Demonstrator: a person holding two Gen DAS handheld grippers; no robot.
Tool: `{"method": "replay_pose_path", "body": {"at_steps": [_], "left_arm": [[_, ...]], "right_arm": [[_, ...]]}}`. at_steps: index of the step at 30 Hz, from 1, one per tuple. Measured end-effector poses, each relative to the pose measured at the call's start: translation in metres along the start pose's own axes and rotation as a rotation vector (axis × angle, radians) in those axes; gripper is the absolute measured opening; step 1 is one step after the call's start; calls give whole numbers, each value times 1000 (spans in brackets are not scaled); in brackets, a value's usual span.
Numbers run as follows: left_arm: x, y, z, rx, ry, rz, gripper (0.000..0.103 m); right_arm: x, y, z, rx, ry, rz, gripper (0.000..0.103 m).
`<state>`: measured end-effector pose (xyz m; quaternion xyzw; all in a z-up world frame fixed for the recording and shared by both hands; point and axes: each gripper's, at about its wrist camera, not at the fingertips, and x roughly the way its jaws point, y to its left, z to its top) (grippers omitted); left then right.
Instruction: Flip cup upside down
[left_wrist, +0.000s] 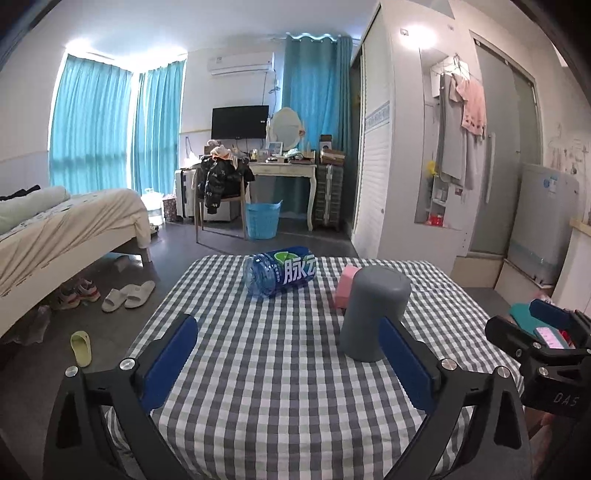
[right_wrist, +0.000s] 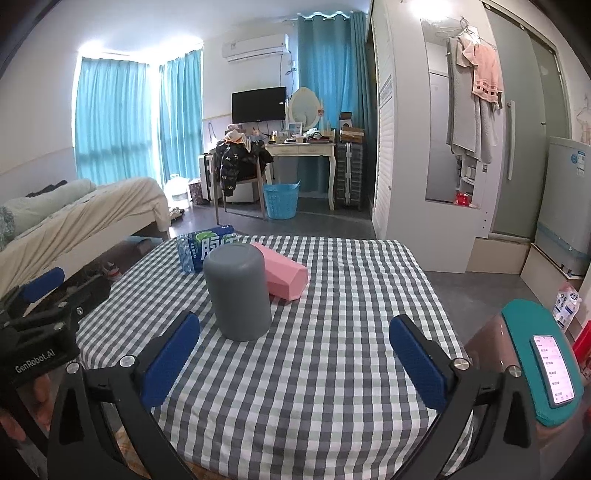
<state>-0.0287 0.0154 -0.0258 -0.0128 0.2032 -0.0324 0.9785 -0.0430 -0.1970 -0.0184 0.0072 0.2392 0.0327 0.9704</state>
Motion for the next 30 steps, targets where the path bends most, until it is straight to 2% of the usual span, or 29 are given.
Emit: {"method": "replay_pose_path", "body": {"at_steps": [12, 30], "left_arm": [[6, 0, -4, -20, 17, 28, 102], [6, -1, -4, -22, 28, 32, 102]], "right_arm": [[2, -7, 0, 26, -8, -3, 103], [4, -7, -1, 21, -3, -12, 103]]}}
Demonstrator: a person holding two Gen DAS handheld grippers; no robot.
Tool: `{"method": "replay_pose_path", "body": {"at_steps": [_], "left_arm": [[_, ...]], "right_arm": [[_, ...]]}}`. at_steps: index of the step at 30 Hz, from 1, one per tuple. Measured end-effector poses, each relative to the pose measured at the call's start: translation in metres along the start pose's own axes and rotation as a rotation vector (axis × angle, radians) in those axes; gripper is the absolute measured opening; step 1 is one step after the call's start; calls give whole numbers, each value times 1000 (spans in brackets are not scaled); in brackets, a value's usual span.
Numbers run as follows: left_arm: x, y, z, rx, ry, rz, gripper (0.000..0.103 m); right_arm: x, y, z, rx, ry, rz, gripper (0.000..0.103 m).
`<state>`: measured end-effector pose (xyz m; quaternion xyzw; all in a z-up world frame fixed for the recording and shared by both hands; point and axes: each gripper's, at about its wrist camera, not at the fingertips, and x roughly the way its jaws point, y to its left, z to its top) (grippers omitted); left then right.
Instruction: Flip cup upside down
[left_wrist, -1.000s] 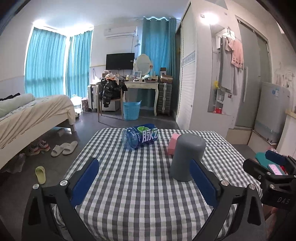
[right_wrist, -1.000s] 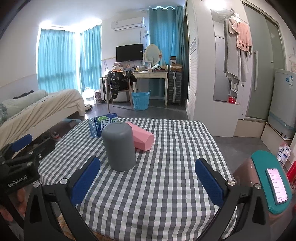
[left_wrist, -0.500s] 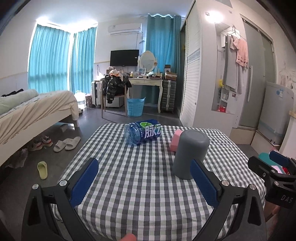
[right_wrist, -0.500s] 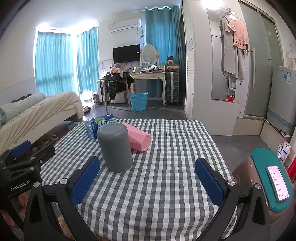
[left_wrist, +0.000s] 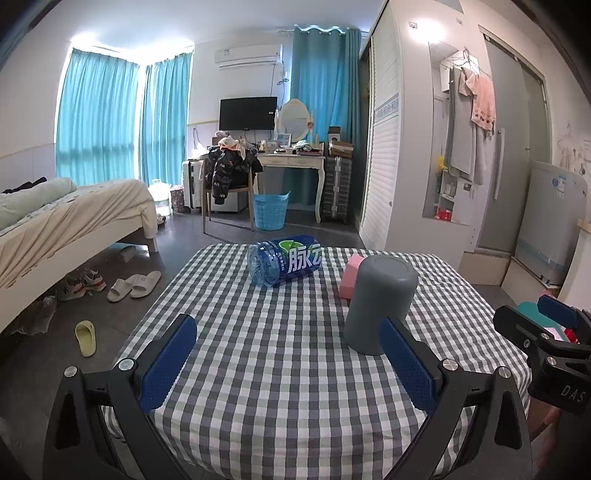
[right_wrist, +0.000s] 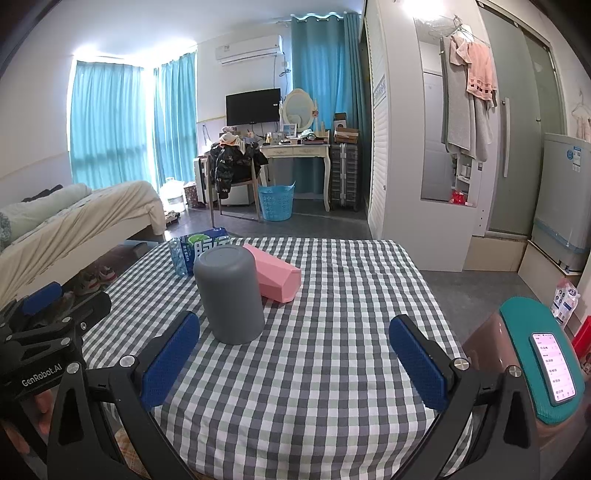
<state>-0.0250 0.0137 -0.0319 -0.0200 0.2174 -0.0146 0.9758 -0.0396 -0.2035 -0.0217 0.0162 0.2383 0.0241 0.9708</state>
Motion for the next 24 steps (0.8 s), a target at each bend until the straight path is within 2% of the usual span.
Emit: {"method": "replay_pose_path", "body": {"at_steps": [24], "left_arm": [[6, 2, -6, -6, 14, 10, 102]], "right_arm": [[8, 1, 2, -5, 24, 5, 103]]}}
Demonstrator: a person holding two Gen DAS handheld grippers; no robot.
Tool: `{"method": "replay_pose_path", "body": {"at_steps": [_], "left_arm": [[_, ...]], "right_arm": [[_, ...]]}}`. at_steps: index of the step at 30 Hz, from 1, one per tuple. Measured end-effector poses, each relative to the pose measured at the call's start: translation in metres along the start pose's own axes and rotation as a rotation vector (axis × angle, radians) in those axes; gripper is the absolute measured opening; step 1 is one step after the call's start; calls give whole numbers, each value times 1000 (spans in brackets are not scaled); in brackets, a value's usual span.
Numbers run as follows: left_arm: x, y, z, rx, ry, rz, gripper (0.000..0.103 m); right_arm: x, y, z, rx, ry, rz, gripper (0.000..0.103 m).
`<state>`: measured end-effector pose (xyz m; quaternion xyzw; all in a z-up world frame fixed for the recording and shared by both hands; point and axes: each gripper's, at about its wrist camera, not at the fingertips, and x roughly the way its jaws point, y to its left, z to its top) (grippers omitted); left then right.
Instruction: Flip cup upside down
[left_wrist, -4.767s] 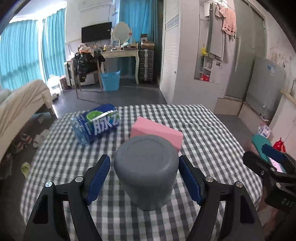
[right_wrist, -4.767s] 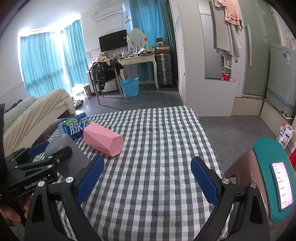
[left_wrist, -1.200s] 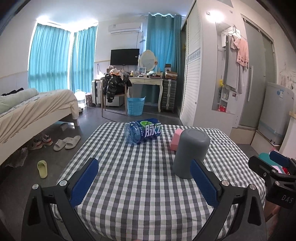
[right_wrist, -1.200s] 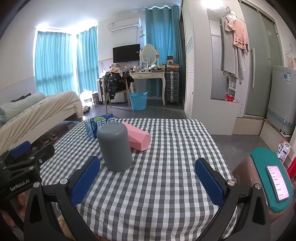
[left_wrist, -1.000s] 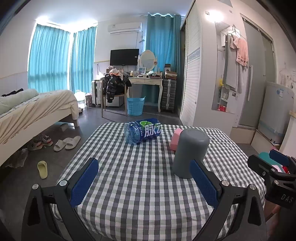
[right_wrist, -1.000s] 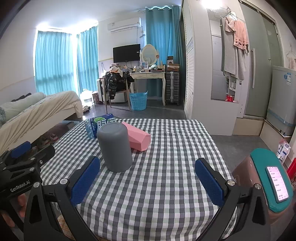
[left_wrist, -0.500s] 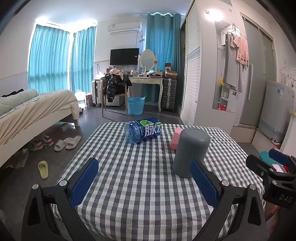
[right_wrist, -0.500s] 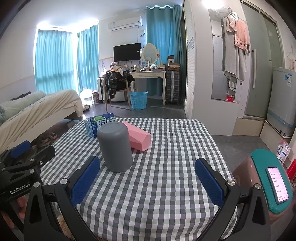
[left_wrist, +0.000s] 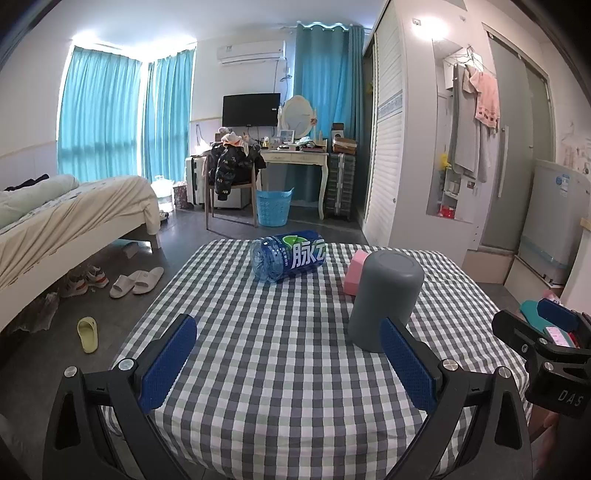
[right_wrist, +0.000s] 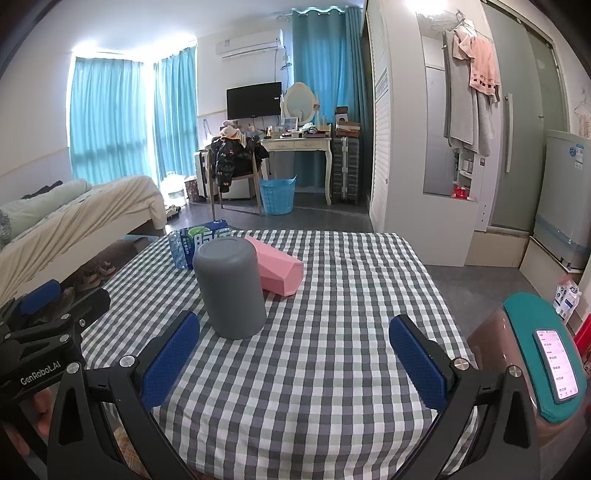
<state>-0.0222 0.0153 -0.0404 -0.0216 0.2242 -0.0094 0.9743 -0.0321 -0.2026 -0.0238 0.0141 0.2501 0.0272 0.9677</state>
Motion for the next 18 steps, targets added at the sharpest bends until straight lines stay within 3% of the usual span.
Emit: {"method": "replay_pose_path", "body": {"at_steps": [18], "left_arm": [[1, 2, -1, 0, 2, 3, 102]], "right_arm": [[6, 3, -6, 1, 17, -1, 103]]}}
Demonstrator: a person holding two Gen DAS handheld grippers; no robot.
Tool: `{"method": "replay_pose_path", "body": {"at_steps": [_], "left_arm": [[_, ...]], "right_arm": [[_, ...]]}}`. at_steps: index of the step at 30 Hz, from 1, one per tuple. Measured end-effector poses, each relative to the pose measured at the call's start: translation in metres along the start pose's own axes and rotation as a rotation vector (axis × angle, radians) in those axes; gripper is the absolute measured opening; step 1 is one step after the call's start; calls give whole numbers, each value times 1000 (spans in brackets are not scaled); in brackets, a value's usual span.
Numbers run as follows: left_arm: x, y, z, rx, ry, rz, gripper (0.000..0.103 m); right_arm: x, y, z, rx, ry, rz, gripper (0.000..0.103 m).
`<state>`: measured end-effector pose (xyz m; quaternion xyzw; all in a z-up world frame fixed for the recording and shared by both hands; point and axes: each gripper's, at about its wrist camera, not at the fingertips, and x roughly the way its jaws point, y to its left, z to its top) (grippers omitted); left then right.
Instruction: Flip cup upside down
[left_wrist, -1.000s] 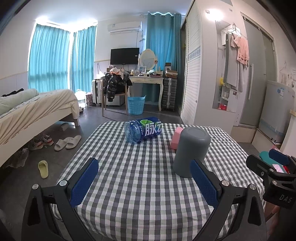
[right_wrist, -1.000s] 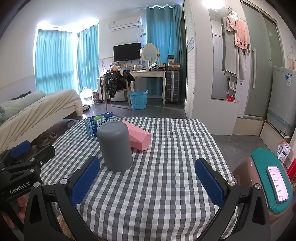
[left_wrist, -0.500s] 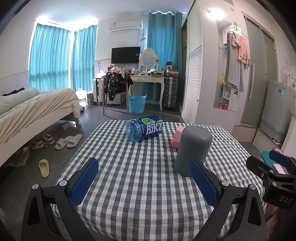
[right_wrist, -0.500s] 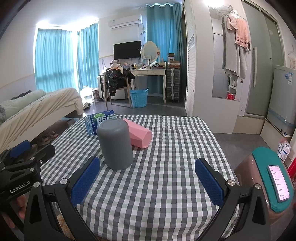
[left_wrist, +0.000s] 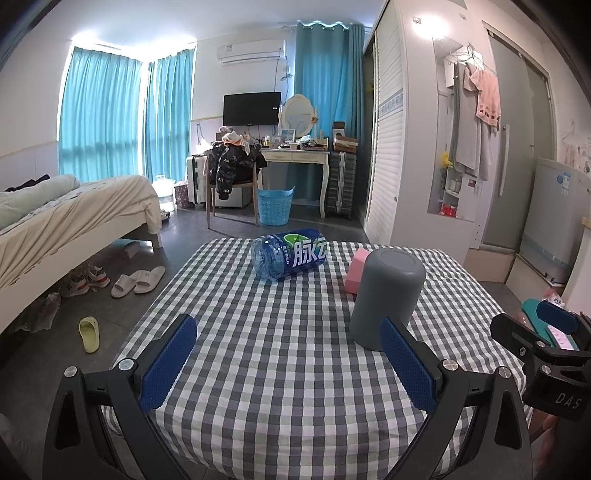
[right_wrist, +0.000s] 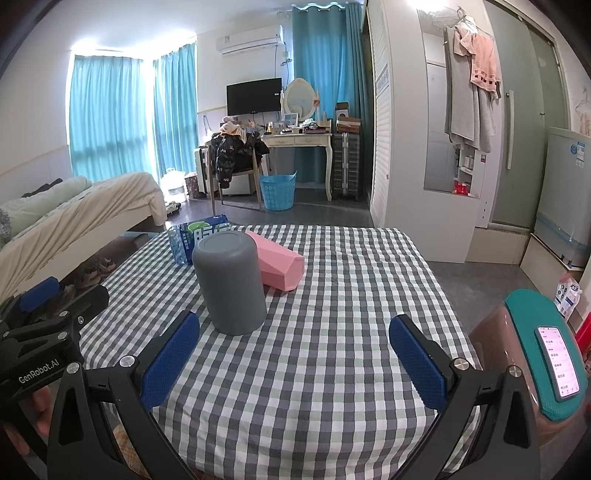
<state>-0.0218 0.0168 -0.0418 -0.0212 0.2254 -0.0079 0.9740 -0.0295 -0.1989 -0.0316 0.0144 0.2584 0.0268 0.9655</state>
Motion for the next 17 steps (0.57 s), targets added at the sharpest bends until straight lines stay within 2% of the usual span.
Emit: {"method": "replay_pose_path", "body": {"at_steps": [17], "left_arm": [[1, 4, -2, 10, 8, 28, 102]], "right_arm": [[5, 2, -2, 3, 12, 2, 103]]}}
